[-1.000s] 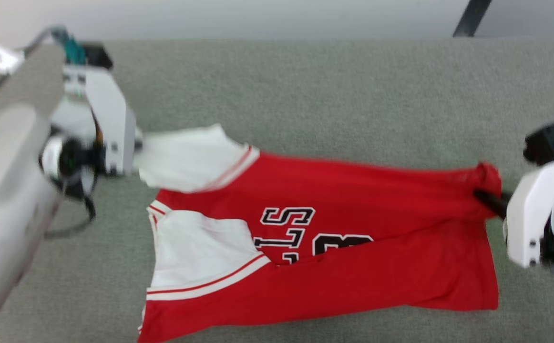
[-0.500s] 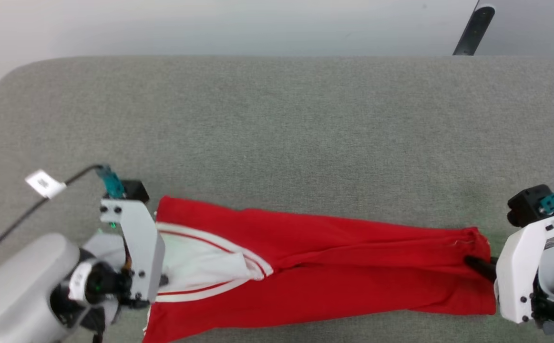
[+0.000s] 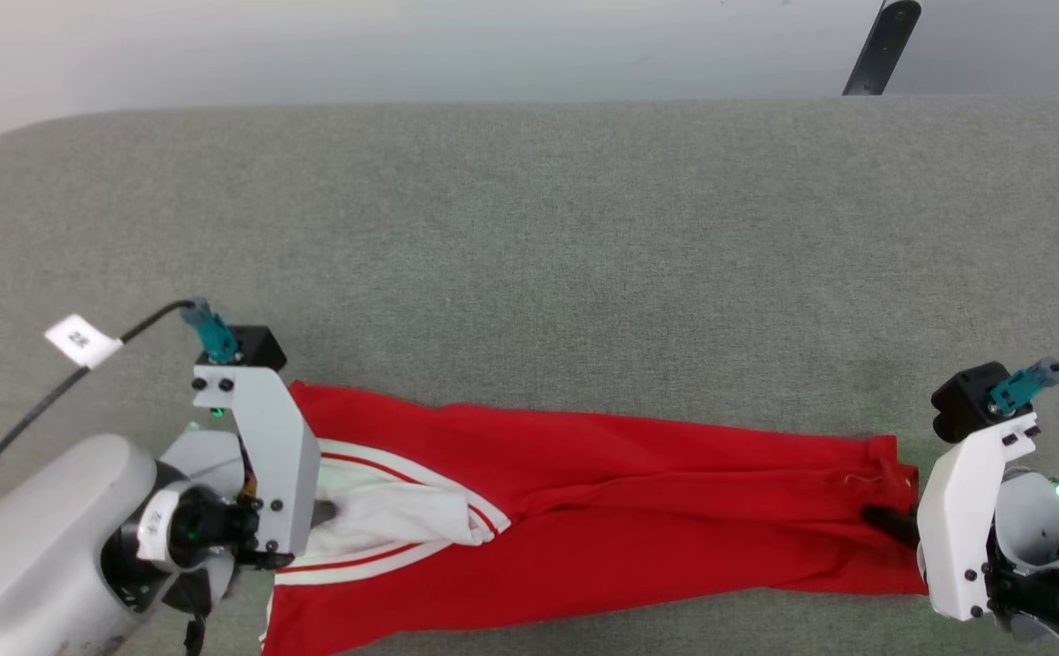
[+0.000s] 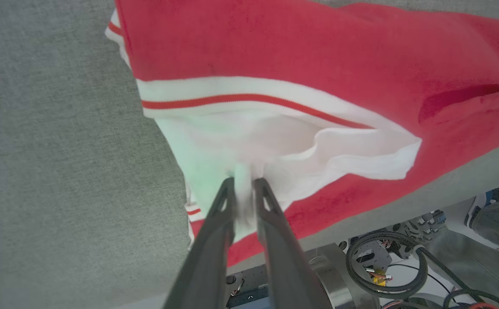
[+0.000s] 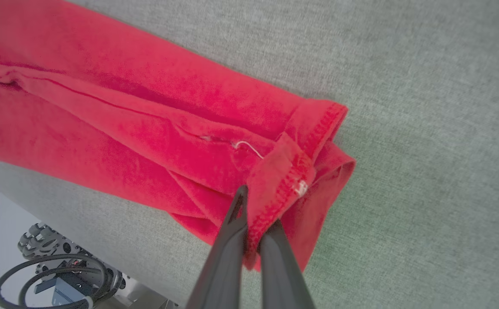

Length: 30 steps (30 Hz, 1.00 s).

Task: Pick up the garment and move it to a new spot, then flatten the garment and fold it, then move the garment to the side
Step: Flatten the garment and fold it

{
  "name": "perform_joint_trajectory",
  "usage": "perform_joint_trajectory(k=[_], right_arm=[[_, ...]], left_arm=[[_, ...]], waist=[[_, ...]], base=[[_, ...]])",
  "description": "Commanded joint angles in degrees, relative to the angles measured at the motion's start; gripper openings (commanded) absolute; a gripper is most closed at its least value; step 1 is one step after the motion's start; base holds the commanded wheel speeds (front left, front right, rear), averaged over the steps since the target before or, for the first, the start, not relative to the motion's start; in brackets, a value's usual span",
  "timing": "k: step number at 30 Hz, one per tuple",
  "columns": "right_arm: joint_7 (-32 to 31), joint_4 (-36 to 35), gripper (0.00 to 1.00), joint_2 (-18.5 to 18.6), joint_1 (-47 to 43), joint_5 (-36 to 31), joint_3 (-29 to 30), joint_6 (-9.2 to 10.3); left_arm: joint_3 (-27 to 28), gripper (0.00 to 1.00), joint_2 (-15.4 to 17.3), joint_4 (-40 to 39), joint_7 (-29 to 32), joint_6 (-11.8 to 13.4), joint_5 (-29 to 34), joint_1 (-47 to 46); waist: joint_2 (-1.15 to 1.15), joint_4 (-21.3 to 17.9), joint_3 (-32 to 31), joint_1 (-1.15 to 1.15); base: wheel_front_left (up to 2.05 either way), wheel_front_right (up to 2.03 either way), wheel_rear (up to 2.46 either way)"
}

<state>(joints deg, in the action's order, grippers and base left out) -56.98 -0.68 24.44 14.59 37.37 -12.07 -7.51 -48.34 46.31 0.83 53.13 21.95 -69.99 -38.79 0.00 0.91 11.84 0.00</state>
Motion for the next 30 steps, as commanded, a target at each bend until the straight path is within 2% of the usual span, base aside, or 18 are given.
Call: perform_joint_trajectory(k=[1,2,3,11,16,20,24,26,30], right_arm=[[0.58,0.05,0.42,0.08,0.82,-0.27,-0.24,0.05],[0.72,0.14,0.92,0.24,0.94,-0.49,-0.32,0.05],[1.01,0.14,1.0,0.4,1.0,-0.54,-0.41,0.05],[2.6,-0.78,1.0,0.71,-0.17,-0.56,0.02,0.05],[5.12,-2.93,1.0,0.23,-1.92,-0.94,0.64,0.05],[11.62,-5.58,1.0,0.52,-3.27,-2.34,0.21,0.05],[22.54,-6.39,1.0,0.59,-4.69,-4.78,-1.16,0.04],[27.56,-5.65,1.0,0.66,-5.45,-5.71,-1.53,0.06],[35.13,-3.27,1.0,-0.08,-7.74,-7.7,-1.69,0.05]], left_arm=[[0.47,1.0,0.26,-0.52,-0.03,0.15,0.04,-0.53],[0.69,1.0,0.41,-0.88,-0.26,0.21,0.0,-0.65],[0.62,1.0,0.62,-1.23,-0.42,0.22,0.53,-0.79],[1.21,1.0,1.57,-3.24,-2.82,0.27,1.31,0.86],[2.37,1.0,1.37,-4.26,-8.2,-0.89,2.13,3.06],[3.45,1.0,1.17,-4.23,-15.43,-2.46,3.87,5.99],[5.13,1.0,0.04,-3.14,-24.3,-3.79,4.92,9.83],[5.66,1.0,-0.24,-3.07,-30.11,-5.72,6.91,11.42],[7.74,1.0,-1.98,-1.0,-42.59,-7.73,9.36,15.29]], waist=[[0.0,0.14,-0.25,0.0],[0.0,0.25,-0.41,0.0],[0.0,0.43,-0.62,0.0],[0.0,1.02,-2.78,0.0],[0.0,0.68,-5.0,0.0],[0.0,0.11,-6.9,0.0],[0.0,-0.45,-8.76,0.0],[0.0,-0.74,-9.62,0.0],[0.0,-0.98,-10.86,0.0]], base=[[0.0,0.0,0.0],[0.0,0.0,0.0],[0.0,0.0,0.0],[0.0,0.0,0.0],[0.0,0.0,0.0],[0.0,0.0,0.0],[0.0,0.0,0.0],[0.0,0.0,0.0],[0.0,0.0,0.0]])
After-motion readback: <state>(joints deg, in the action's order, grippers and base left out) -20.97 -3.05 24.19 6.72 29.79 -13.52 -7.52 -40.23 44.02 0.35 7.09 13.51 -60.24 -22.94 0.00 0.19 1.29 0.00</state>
